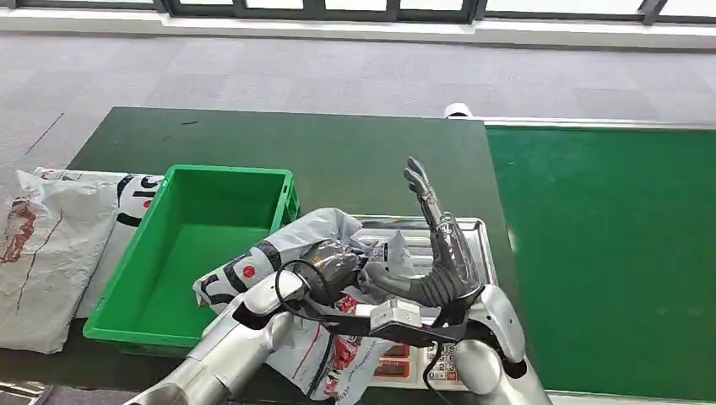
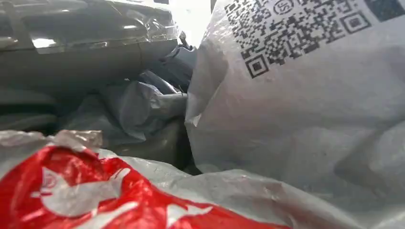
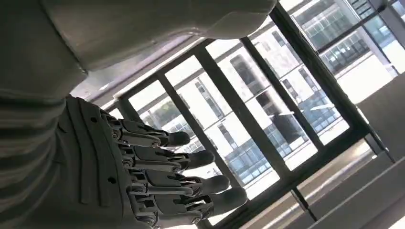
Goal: Moved the parcel from conveyor to table for the left to box.
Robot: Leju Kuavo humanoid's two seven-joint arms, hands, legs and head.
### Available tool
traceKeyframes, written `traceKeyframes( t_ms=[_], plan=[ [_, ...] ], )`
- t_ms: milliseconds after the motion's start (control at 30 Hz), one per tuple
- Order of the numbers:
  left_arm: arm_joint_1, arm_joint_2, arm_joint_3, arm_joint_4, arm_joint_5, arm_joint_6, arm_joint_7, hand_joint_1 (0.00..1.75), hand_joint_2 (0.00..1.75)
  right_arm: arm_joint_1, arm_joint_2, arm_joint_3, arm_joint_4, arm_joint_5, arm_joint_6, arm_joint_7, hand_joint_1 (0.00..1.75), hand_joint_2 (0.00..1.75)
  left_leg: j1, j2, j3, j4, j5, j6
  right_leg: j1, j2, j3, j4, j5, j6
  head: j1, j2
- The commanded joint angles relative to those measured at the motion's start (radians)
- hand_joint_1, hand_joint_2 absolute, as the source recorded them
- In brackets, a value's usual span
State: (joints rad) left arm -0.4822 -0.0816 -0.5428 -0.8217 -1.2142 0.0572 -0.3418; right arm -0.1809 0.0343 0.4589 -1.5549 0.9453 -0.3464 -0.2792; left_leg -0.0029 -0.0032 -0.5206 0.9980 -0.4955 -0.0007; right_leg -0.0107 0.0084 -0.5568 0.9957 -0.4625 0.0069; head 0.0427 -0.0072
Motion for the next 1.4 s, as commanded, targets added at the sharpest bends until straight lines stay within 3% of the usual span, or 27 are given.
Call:
traceKeyframes(
  t_ms=[33, 200, 400, 467, 600, 767, 1067, 1267, 1333, 1400],
  plan=[
    [0.037, 0.042, -0.07, 0.002, -0.038, -0.037, 0.04, 1.75, 1.75, -0.067, 0.01, 0.009, 0.068, -0.005, 0.019, 0.0, 0.0, 1.75, 0.001, 0.005, 0.0, -0.003, 0.001, -0.001, 0.001, 0.004, 0.0, -0.003, 0.002, 0.0, 0.0, 0.0],
    [-0.007, 0.013, -0.032, -0.063, -0.073, 0.11, 0.098, 1.75, 1.75, 0.0, -0.007, 0.003, 0.02, 0.015, -0.005, 0.011, 0.0, 1.75, 0.001, 0.0, 0.0, -0.002, 0.0, -0.001, 0.001, 0.0, 0.0, -0.002, 0.001, 0.0, 0.0, 0.0],
    [-0.02, -0.031, 0.155, -0.287, -0.095, 0.404, 0.224, 1.75, 1.75, 0.086, -0.013, 0.005, -0.026, 0.056, -0.061, 0.025, 0.0, 1.75, 0.002, -0.003, -0.006, 0.002, 0.001, -0.001, 0.002, -0.003, -0.006, 0.0, 0.0, 0.0, 0.0, 0.0],
    [-0.013, -0.03, 0.172, -0.315, -0.087, 0.413, 0.218, 1.75, 1.75, 0.1, -0.016, 0.007, -0.032, 0.062, -0.071, 0.029, 0.0, 1.75, 0.002, -0.003, -0.006, 0.001, 0.001, -0.001, 0.002, -0.002, -0.006, -0.001, 0.0, 0.0, 0.0, 0.0],
    [0.006, -0.055, 0.269, -0.374, 0.044, 0.641, 0.159, 1.75, 1.75, 0.147, -0.009, 0.013, -0.054, 0.092, -0.118, 0.048, 0.0, 1.75, 0.0, -0.001, -0.005, 0.0, 0.0, -0.001, 0.0, -0.001, -0.006, 0.0, 0.0, 0.0, 0.0, 0.0],
    [0.029, -0.094, 0.323, -0.427, 0.053, 0.641, 0.116, 1.75, 1.75, 0.177, 0.0, 0.022, -0.082, 0.133, -0.14, 0.081, 0.0, 1.75, 0.001, -0.001, -0.007, -0.001, 0.0, -0.001, 0.001, -0.001, -0.008, -0.002, 0.0, 0.0, 0.0, 0.0],
    [0.011, -0.096, 0.356, -0.369, 0.067, 0.641, 0.104, 1.75, 1.75, 0.164, 0.001, 0.019, -0.067, 0.135, -0.147, 0.086, 0.0, 1.75, 0.001, 0.0, -0.007, -0.001, 0.0, -0.001, 0.001, 0.001, -0.008, -0.002, 0.0, 0.0, 0.0, 0.0],
    [-0.08, -0.1, 0.568, -0.157, -0.019, 0.641, 0.154, 1.75, 1.75, 0.143, 0.01, 0.037, -0.05, 0.137, -0.142, 0.087, 0.0, 1.75, 0.001, 0.001, -0.006, -0.001, 0.001, -0.001, 0.001, 0.001, -0.008, -0.002, 0.001, -0.001, 0.0, 0.0],
    [-0.135, -0.071, 0.659, -0.016, -0.07, 0.641, 0.206, 1.75, 1.75, 0.121, 0.008, 0.044, -0.032, 0.127, -0.135, 0.084, 0.0, 1.75, 0.001, 0.0, -0.007, -0.001, 0.001, -0.001, 0.001, 0.001, -0.008, -0.001, 0.001, -0.001, 0.0, 0.0],
    [-0.138, -0.064, 0.678, -0.007, -0.061, 0.641, 0.181, 1.75, 1.75, 0.116, 0.009, 0.043, -0.026, 0.125, -0.136, 0.083, 0.0, 1.75, 0.001, 0.001, -0.006, -0.001, 0.001, -0.001, 0.001, 0.002, -0.008, -0.002, 0.001, -0.001, 0.0, 0.0]
  ],
)
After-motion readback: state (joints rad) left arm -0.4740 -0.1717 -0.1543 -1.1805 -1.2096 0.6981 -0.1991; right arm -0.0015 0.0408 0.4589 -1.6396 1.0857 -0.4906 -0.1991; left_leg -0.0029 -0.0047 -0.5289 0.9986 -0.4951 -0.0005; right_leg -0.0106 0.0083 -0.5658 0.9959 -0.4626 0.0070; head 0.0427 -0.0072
